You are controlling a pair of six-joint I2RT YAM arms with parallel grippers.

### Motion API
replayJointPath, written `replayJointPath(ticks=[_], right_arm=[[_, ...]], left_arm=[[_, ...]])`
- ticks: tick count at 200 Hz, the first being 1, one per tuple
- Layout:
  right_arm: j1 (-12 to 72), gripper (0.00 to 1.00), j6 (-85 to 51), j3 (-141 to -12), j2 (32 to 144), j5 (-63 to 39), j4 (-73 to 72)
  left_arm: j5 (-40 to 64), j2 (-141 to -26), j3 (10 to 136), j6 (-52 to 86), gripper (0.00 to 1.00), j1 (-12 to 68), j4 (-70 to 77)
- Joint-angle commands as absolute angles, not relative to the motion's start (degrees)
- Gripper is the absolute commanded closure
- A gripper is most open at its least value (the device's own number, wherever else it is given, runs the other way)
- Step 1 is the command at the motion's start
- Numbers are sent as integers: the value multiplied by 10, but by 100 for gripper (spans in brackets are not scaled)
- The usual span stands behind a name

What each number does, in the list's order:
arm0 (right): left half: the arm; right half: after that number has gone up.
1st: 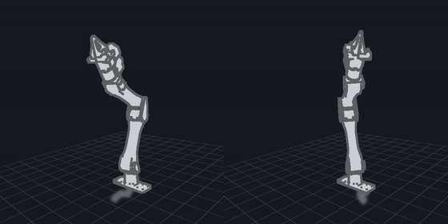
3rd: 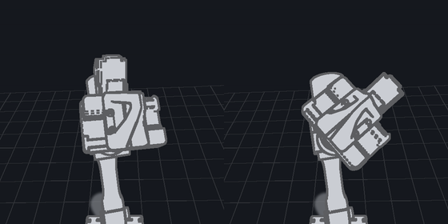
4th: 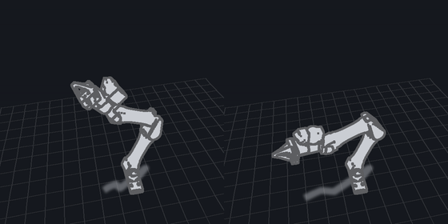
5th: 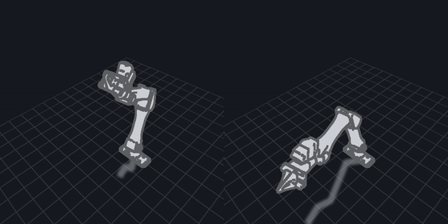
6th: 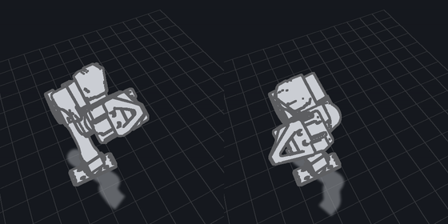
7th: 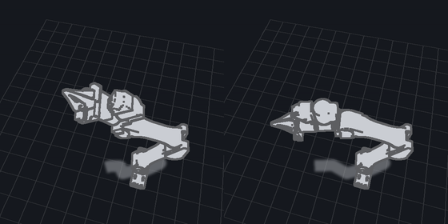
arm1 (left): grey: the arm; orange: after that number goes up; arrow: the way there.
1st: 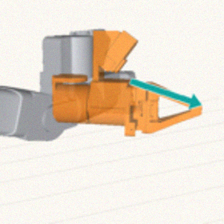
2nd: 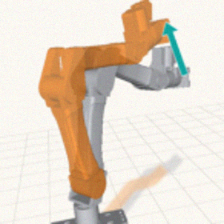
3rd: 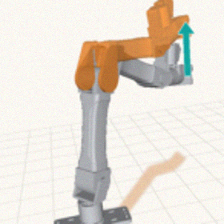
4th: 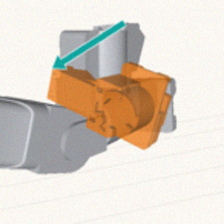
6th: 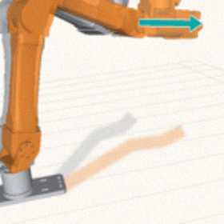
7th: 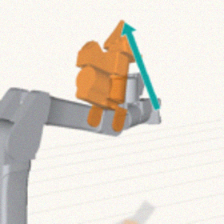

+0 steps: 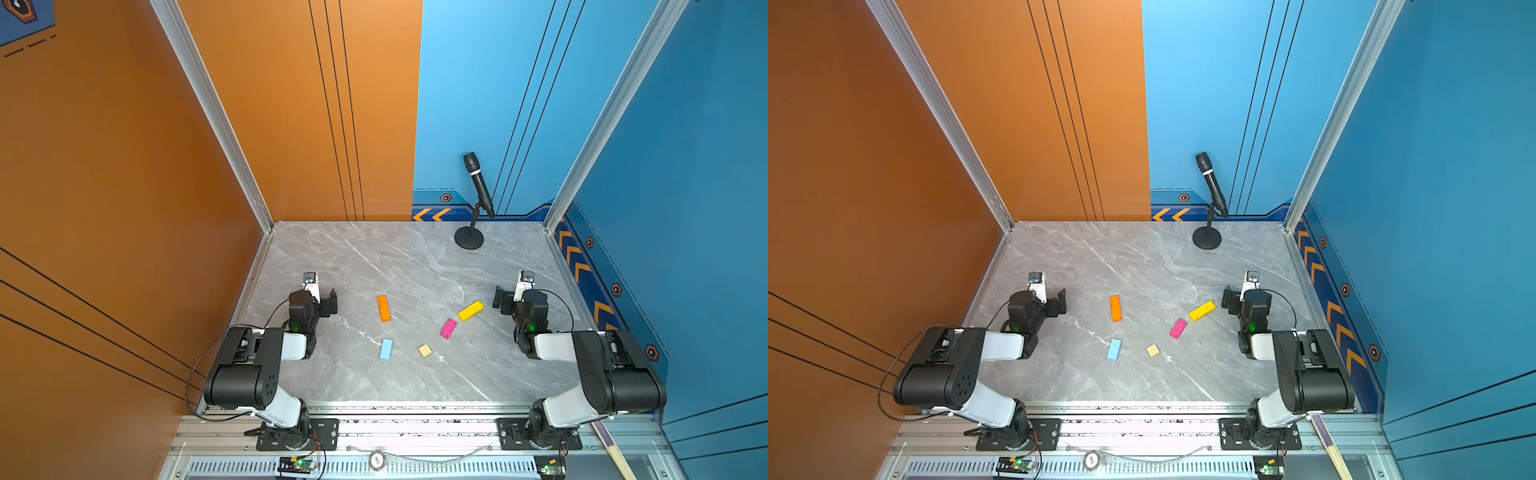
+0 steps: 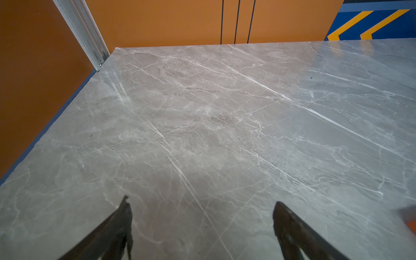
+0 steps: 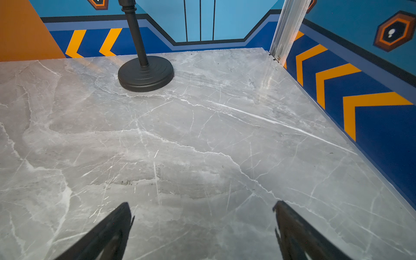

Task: Assemble the letter v with building blocks
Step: Move the building block to the center of the board.

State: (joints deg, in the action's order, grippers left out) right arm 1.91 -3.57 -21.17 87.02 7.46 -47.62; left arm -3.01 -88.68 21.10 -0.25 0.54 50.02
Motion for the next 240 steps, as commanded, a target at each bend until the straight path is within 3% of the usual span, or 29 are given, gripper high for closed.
replayJointPath(ticks=[1,68,107,167,190,215,219,240], right_arm=[[17,1,-29,-224,878,68,-487],[16,1,-29,-224,878,68,-487],[17,2,-37,-233,867,93,-461],[20,6,-38,-253,765,115,-335],[36,8,-38,-279,711,143,-240],[86,14,-23,-354,660,206,-74],[101,14,-21,-365,654,219,-52],[156,14,-14,-408,618,256,22]], left_arm=[[-33,-892,223,-10,2,7,510],[-31,-890,223,-9,2,5,510],[-85,-867,222,10,0,5,494],[-148,-751,225,5,9,27,400],[-146,-677,260,31,11,40,291],[-108,-626,358,82,12,56,75],[-101,-622,377,94,17,60,37],[-64,-611,457,142,23,88,-128]])
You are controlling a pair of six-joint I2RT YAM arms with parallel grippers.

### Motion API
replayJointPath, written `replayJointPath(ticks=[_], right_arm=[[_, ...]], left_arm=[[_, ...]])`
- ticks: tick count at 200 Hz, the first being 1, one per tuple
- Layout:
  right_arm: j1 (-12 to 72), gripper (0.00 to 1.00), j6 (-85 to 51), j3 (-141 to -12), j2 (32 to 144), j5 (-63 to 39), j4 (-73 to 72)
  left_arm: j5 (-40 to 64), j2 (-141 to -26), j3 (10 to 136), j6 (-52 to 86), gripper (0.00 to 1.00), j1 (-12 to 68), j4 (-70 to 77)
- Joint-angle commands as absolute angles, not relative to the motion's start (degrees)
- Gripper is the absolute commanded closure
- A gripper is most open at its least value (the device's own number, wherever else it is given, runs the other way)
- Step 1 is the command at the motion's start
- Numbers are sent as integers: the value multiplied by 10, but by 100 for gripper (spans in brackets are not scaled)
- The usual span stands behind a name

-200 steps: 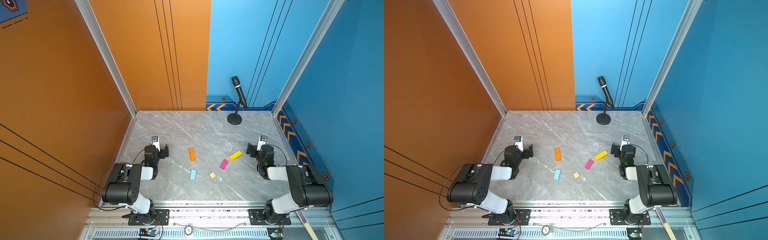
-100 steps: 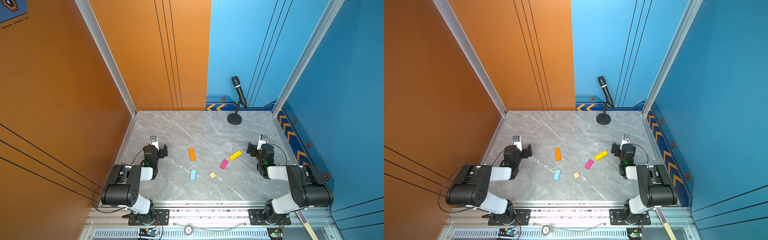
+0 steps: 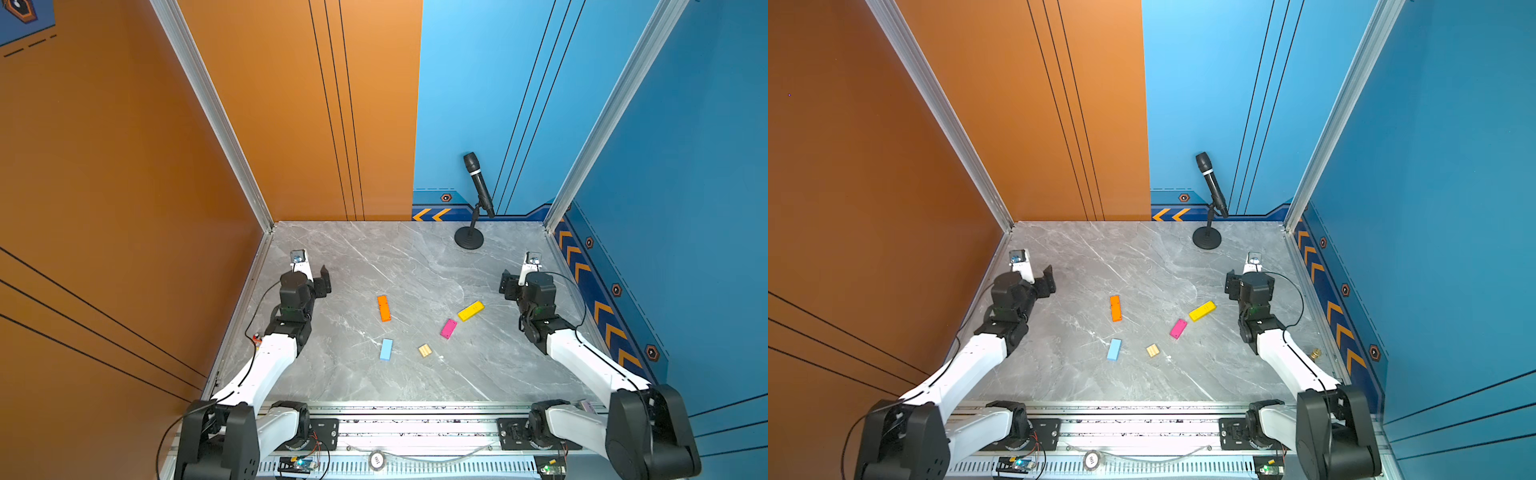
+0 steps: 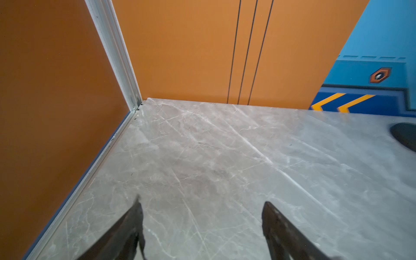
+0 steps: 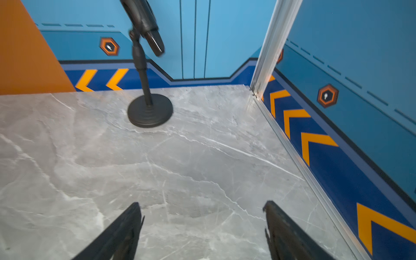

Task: Assemble the letter v with building blocks
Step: Move the building block to the center of the board.

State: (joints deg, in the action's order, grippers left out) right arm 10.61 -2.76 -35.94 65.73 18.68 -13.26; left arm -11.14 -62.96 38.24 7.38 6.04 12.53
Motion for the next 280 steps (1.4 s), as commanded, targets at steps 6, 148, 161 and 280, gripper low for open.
replayJointPath(ticks=[6,148,161,280], right_arm=[[167,14,-18,-419,609,255,39],[287,17,-132,-563,617,147,246],[289,17,-137,-563,616,149,247],[280,17,-153,-512,567,174,222]], left_arm=[[-63,-608,471,150,24,103,-162],[12,-902,696,252,22,301,-415],[9,-931,717,265,26,306,-423],[-143,-1076,794,461,42,349,-437]])
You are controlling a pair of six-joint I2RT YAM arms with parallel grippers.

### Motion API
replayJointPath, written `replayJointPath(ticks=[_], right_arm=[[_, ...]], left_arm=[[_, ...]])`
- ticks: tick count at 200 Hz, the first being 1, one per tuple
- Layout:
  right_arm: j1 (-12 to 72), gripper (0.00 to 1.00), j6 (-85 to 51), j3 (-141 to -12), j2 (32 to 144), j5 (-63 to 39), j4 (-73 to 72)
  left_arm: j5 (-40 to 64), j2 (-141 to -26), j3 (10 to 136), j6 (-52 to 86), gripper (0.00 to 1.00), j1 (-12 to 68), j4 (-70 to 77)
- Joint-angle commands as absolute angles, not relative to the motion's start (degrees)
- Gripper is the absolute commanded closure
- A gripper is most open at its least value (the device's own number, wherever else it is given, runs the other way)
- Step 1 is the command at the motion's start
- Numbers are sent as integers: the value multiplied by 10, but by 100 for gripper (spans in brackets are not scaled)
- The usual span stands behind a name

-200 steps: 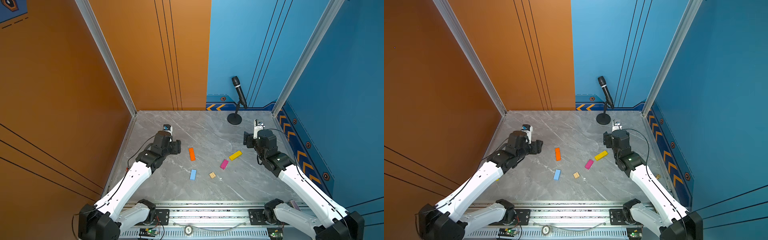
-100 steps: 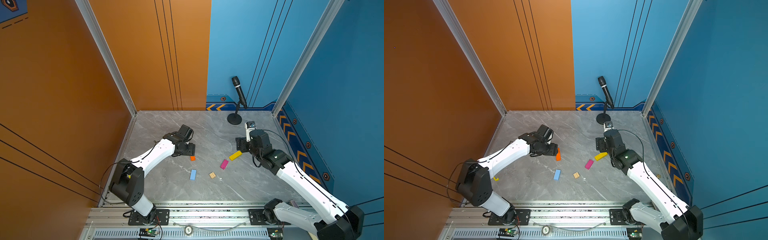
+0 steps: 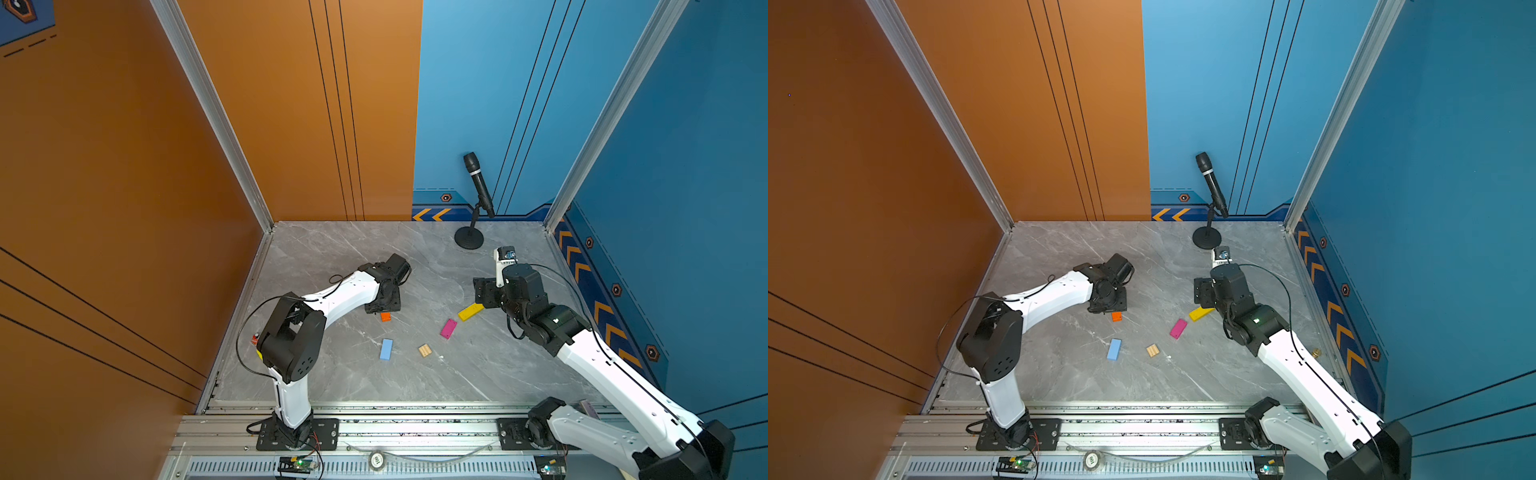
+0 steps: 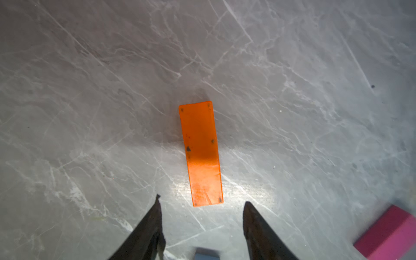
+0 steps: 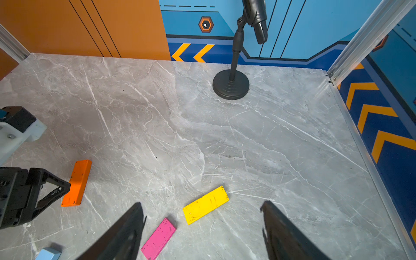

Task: Assemble the letter v with building blocks
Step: Move the building block to the center of the board.

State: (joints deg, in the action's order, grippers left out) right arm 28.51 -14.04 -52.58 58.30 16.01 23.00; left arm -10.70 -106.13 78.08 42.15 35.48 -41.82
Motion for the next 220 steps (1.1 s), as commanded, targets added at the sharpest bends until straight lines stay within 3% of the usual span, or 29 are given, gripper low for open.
replayJointPath(ticks=[1,220], right_arm=[[280,17,-154,-512,566,174,222],[263,16,-188,-474,538,160,219]], left_arm=[[-144,-1077,794,463,42,348,-437],[-144,-1164,844,515,45,332,-436]])
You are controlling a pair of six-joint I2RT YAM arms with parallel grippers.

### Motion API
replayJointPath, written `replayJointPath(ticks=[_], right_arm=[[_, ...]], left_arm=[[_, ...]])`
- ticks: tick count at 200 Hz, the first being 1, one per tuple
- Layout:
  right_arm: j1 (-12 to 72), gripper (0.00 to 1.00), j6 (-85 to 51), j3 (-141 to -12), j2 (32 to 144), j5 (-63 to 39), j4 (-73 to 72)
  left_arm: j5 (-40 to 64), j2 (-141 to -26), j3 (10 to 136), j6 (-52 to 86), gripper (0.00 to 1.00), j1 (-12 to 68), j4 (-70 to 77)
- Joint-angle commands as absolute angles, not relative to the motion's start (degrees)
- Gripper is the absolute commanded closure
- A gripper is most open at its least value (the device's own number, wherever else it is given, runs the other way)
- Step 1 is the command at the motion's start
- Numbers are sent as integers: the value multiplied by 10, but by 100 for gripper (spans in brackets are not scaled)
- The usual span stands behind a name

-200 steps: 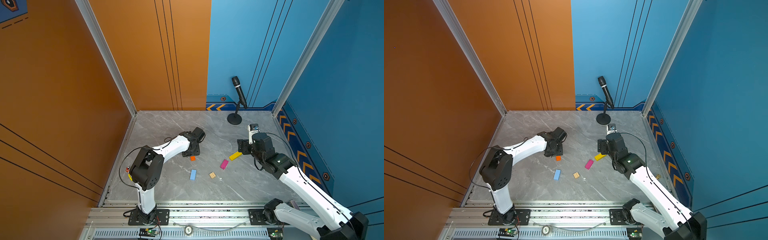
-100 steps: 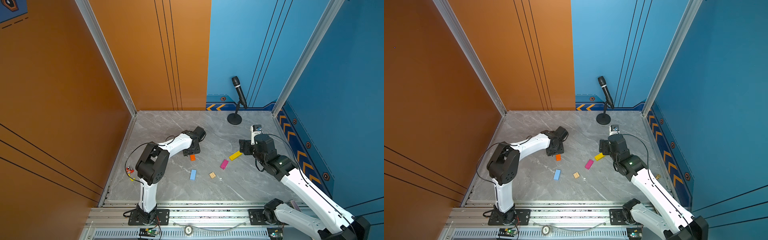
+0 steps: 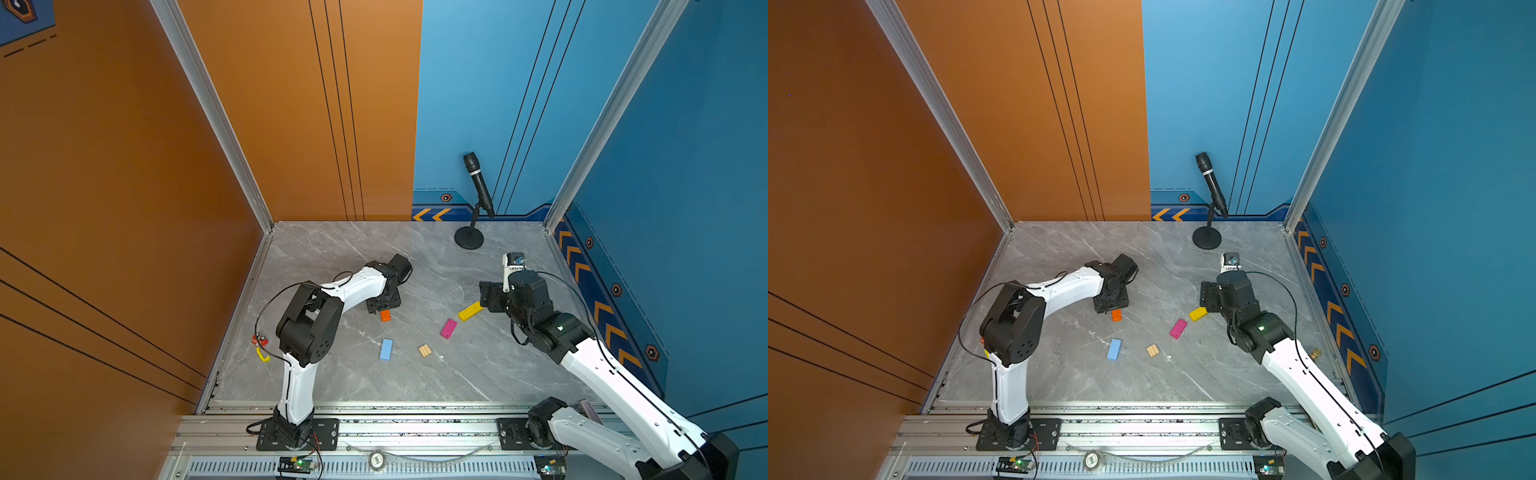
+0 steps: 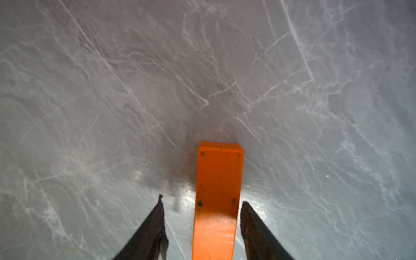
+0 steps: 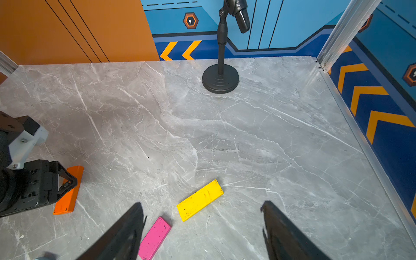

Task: Assemble the letter v with building blocks
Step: Move the building block to the center of the board.

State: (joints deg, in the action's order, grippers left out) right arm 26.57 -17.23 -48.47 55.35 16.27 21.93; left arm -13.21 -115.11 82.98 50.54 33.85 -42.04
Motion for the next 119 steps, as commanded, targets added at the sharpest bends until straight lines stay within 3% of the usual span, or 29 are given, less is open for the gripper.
replayJointPath(ticks=[1,65,119], right_arm=[[263,17,-188,-474,538,160,220],[254,16,-198,-456,516,167,220],[247,16,-203,-449,506,167,219]], left_arm=[[-145,-1164,844,515,45,332,-436],[-125,-1183,849,524,47,327,-436],[-120,-1186,845,542,61,320,-436]])
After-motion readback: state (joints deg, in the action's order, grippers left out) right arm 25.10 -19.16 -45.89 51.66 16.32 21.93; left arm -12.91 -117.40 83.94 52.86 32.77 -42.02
